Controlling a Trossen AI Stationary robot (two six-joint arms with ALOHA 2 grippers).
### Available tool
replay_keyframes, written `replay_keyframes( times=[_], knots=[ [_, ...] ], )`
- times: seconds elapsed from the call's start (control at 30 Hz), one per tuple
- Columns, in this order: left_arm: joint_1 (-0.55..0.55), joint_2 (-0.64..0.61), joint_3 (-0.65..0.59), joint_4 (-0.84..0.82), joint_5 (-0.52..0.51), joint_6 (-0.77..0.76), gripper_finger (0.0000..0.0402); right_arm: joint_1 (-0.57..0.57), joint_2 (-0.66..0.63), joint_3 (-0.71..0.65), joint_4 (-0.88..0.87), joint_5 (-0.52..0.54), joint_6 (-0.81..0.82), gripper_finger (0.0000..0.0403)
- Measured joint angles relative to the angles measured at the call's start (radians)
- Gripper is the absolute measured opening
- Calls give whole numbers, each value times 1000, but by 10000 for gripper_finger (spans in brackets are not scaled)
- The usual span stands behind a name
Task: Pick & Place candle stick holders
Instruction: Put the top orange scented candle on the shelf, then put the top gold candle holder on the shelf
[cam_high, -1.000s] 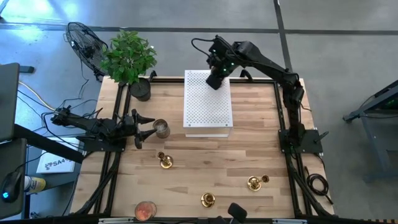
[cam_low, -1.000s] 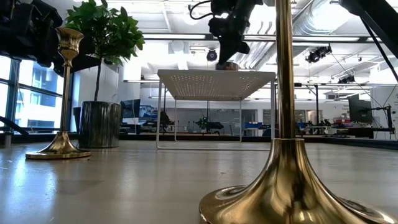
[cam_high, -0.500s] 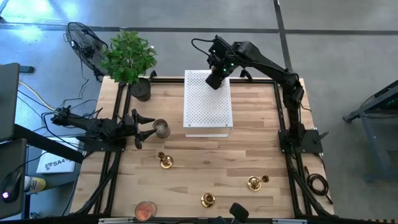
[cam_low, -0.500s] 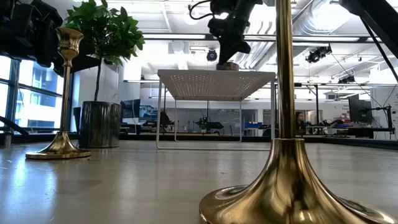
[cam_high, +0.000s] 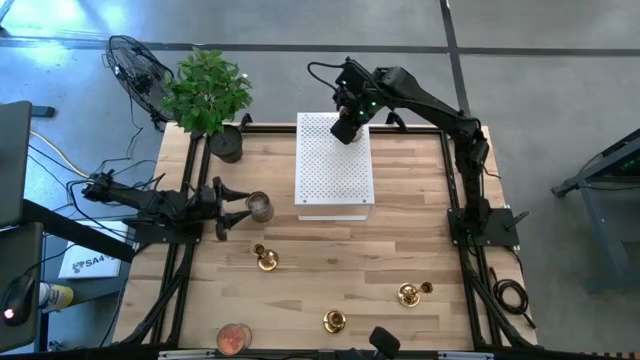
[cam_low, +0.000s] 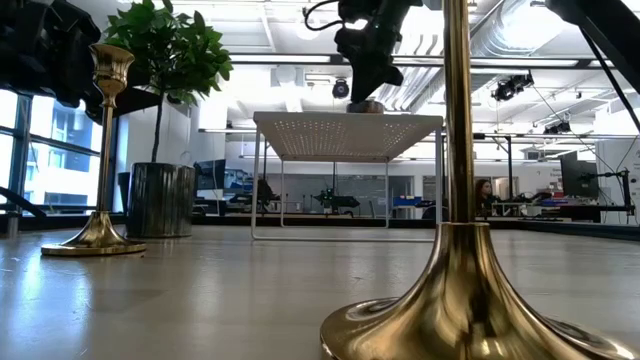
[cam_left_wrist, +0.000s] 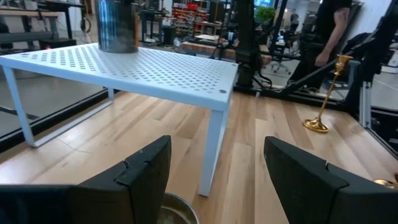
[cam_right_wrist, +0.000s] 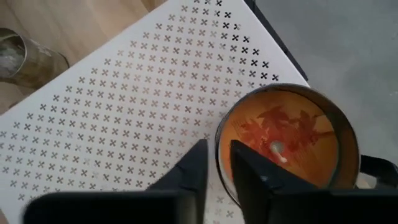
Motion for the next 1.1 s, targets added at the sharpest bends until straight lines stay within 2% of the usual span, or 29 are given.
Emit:
replay_keyframes(
  times=[0.13,0.3,0.53,0.77,0.97,1.1],
  knots=[
    [0,0,0,-1,3,0,253,0,0,0,1,1,18,117],
    [0,0,0,-1,4,0,253,0,0,0,8,3,17,143],
    [0,0,0,0,4,-2,253,6,-14,3,10,12,0,145],
    [0,0,-1,1,2,-2,253,38,-98,4,2,30,2,145],
    [0,0,-1,1,5,-61,253,120,-184,2,-11,37,14,147],
    [0,0,20,-41,54,-110,253,205,-203,1,-50,45,37,145]
  ],
)
